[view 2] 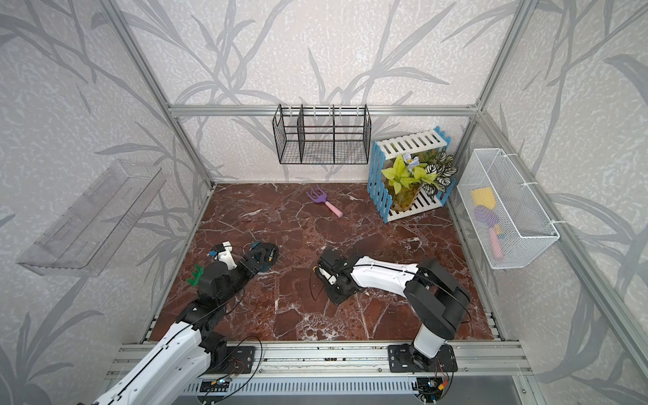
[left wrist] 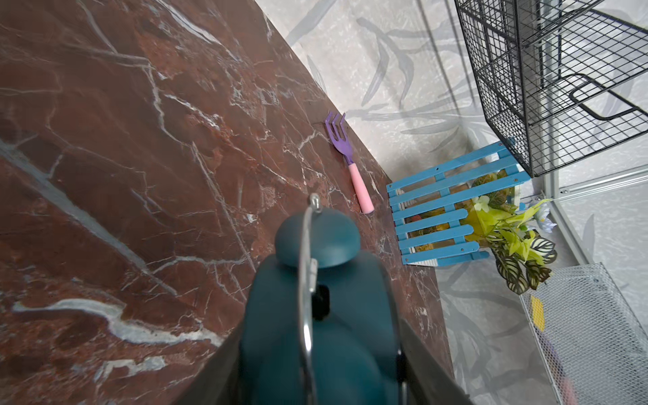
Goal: Remove the battery from the alarm
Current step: Move the screwdriver to the center of the board, then pick up the screwdriver from the center of the board.
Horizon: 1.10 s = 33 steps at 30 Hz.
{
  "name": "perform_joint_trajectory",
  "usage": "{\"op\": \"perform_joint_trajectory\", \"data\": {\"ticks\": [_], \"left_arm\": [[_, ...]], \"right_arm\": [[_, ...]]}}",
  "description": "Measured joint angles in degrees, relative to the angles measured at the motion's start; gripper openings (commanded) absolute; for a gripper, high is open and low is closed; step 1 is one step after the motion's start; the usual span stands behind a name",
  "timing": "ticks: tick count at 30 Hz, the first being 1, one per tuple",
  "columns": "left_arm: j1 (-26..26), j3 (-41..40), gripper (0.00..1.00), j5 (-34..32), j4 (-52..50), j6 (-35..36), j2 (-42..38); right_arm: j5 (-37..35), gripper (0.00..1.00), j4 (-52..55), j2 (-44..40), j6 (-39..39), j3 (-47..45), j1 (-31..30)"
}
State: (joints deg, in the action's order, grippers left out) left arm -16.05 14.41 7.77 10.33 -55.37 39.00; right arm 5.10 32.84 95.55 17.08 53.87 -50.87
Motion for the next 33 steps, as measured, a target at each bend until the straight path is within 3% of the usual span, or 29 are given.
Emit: {"op": "perform_joint_trajectory", "data": {"ticks": [7, 12, 21, 33], "left_arm": [[0.0, 0.0, 0.21, 3.3, 5.7, -0.8, 5.3], [0.0, 0.0, 0.21, 2.3, 5.6, -0.7, 3.7], [0.0, 0.0, 0.22, -1.7, 2.4, 0.3, -3.7], [0.2, 0.0, 0.22, -2.2, 0.3, 1.0, -4.7]], "right_arm": [[-1.9, 0.33, 0.3, 0.1, 3.1, 0.4, 0.3], [-2.7, 0.42, 3.8, 6.1, 2.4, 10.9, 0.6], [-3.4, 0.37, 13.5, 20.9, -2.2, 28.5, 0.8], [-4.0, 0.39, 24.4, 29.9, -6.5, 41.8, 1.5]]}}
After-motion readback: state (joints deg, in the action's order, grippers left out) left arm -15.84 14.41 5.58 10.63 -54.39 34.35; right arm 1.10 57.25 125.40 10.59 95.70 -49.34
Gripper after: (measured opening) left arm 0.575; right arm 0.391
